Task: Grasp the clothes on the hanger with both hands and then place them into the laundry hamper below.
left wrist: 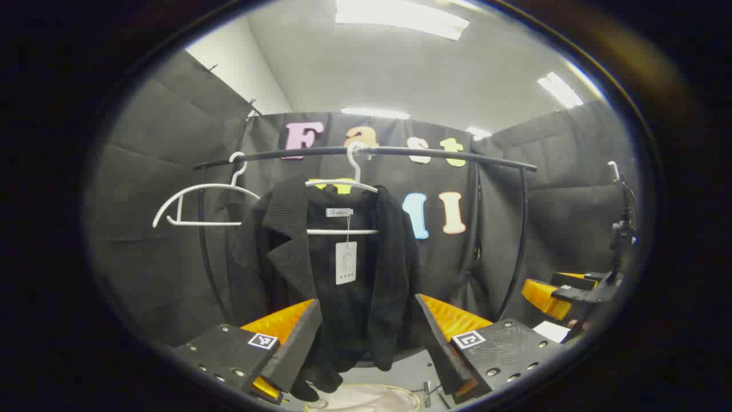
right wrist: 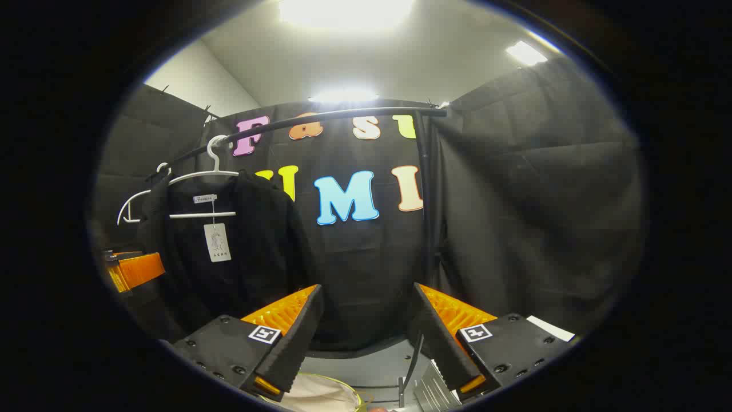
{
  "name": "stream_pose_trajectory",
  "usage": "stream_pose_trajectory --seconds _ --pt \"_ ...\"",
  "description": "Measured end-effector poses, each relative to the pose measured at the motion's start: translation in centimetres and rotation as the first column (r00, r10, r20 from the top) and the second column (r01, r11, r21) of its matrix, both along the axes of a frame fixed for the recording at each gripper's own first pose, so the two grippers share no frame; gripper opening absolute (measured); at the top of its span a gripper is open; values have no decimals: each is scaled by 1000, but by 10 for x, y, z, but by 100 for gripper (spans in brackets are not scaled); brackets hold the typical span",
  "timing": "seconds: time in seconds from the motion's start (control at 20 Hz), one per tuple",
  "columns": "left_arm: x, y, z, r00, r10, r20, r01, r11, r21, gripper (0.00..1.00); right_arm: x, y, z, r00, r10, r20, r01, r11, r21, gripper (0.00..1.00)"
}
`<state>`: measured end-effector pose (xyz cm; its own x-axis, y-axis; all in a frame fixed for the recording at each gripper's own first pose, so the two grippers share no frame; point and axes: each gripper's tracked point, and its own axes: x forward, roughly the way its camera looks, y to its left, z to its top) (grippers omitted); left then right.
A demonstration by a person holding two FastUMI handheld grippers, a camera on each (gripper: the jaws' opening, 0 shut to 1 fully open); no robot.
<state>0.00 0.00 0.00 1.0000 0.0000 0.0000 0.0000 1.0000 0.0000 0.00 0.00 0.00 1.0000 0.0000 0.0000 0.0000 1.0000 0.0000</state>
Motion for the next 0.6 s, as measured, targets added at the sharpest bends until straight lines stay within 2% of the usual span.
stream_pose_trajectory --seconds 0.3,0.35,0.6 --pt "-8 19 7 997 81 10 -81 997 7 93 17 23 -10 996 65 -59 -66 998 -17 98" --pt "-10 23 5 995 95 5 -95 995 14 93 21 29 -9 995 78 -62 -80 997 -21 93" --pt "-25 38 5 990 142 5 -142 990 5 95 31 64 -5 986 158 -62 -159 987 -14 93"
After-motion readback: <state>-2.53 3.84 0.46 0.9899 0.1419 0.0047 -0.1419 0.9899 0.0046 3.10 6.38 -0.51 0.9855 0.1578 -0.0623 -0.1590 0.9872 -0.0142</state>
